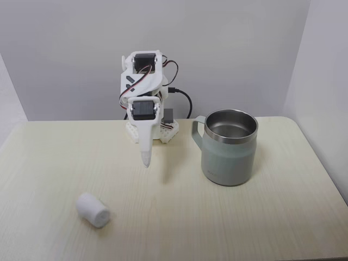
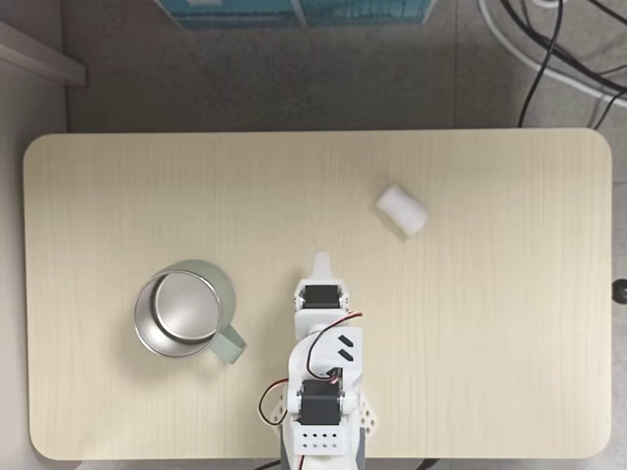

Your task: Grasp a dressing and put it in the cup.

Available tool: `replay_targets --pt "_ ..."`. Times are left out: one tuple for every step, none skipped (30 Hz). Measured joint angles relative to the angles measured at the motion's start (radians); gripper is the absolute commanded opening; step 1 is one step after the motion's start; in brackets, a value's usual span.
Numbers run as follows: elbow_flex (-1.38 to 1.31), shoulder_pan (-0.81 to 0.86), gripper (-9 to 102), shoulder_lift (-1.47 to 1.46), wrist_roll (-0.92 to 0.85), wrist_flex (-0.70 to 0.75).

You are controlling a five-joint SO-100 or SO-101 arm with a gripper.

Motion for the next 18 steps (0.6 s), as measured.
replay_targets --pt "0.000 0.000 0 0.000 -0.008 -0.002" --pt "0.000 -0.008 0 0.000 -0.026 -0.008" --pt "0.000 -0.021 0 0.000 -0.034 -0.009" --pt "0.000 -0.028 0 0.000 -0.035 -0.009" --pt "0.000 -0.021 0 0.000 -0.037 -0.009" --pt "0.000 -0.015 0 0.000 -0.038 -0.009" --pt "0.000 -0.018 0 0.000 -0.038 -0.009" --pt "0.000 -0.025 0 0.000 -0.038 -0.009" --pt "0.000 -0.026 0 0.000 -0.038 -0.009" --pt "0.000 -0.028 0 0.000 -0.038 -0.009" --pt "0.000 -0.026 0 0.000 -0.038 -0.009" --pt "0.000 -0.026 0 0.000 -0.038 -0.009" --pt "0.000 -0.026 0 0.000 -0.038 -0.009" --pt "0.000 -0.026 0 0.000 -0.038 -0.009" --pt "0.000 -0.026 0 0.000 -0.038 -0.009" --pt "0.000 -0.026 0 0.000 -0.038 -0.009" --pt "0.000 -0.026 0 0.000 -0.038 -0.009" --pt "0.000 -0.026 0 0.000 -0.038 -0.009"
